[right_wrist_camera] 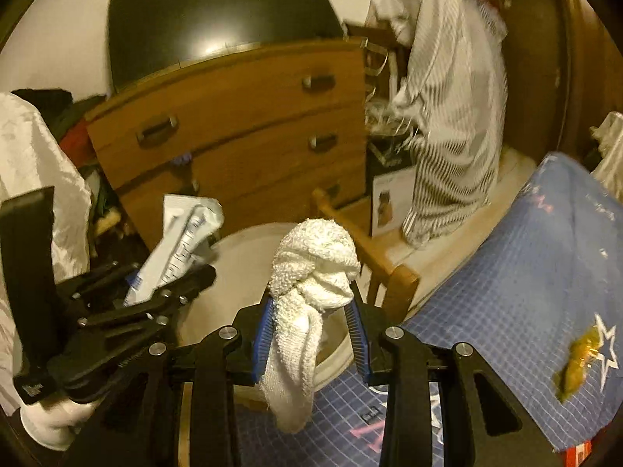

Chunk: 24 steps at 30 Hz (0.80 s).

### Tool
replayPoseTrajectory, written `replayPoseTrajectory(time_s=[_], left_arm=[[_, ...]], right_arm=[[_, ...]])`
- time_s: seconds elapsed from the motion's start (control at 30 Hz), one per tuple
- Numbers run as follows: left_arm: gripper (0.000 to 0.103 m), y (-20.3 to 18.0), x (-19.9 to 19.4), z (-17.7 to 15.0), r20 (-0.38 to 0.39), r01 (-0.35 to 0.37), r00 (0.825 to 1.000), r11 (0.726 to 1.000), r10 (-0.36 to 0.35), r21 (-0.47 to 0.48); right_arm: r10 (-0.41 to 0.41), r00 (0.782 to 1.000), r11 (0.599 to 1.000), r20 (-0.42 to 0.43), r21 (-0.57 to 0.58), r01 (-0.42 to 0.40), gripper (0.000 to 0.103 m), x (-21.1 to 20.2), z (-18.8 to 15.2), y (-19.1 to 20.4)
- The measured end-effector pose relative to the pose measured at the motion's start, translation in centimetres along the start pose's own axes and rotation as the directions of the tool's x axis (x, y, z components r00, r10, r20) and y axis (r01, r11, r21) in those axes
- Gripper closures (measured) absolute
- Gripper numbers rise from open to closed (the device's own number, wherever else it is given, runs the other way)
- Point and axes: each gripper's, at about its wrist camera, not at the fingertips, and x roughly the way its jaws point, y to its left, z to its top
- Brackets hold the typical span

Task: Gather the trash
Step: 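Lift the plastic bag and white cloth and carry them over the bucket, then open the left tool dropping the bag while the right tool drops the cloth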

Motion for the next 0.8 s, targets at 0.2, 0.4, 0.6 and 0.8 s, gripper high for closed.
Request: replayPoseTrajectory(time_s=[0.2, 0.4, 0.6, 0.8], left_arm=[[0.066, 2.2, 3.4, 0.4, -0.104, 0.004, 0.995, 1.0, -0.006, -0.018], [0.066, 3.9, 6.2, 0.9, -0.185, 0.011, 0.983, 0.999, -0.017, -0.03], [0.066, 5.2, 8.0, 0.8, -0.229, -0.007, 0.973, 0.999, -0.001, -0.035], [0.066, 5.5, 8.6, 0.9, -0.232, -0.006, 0.973, 0.999, -0.002, -0.035]], right_arm=[[0.033, 0.991, 0.999, -0.131, 0.007, -0.032, 0.067, 5.5, 1.2, -0.1], [0.052, 0.969, 0.999, -0.243, 0.002, -0.053, 0.067, 9.6, 1.9, -0.2], [0.049, 0.959, 0.999, -0.281, -0.008, -0.054, 0.067, 11.1, 1.6, -0.4], [0.051, 0.956, 0.998, -0.289, -0.004, -0.055, 0.067, 11.5, 1.1, -1.1]])
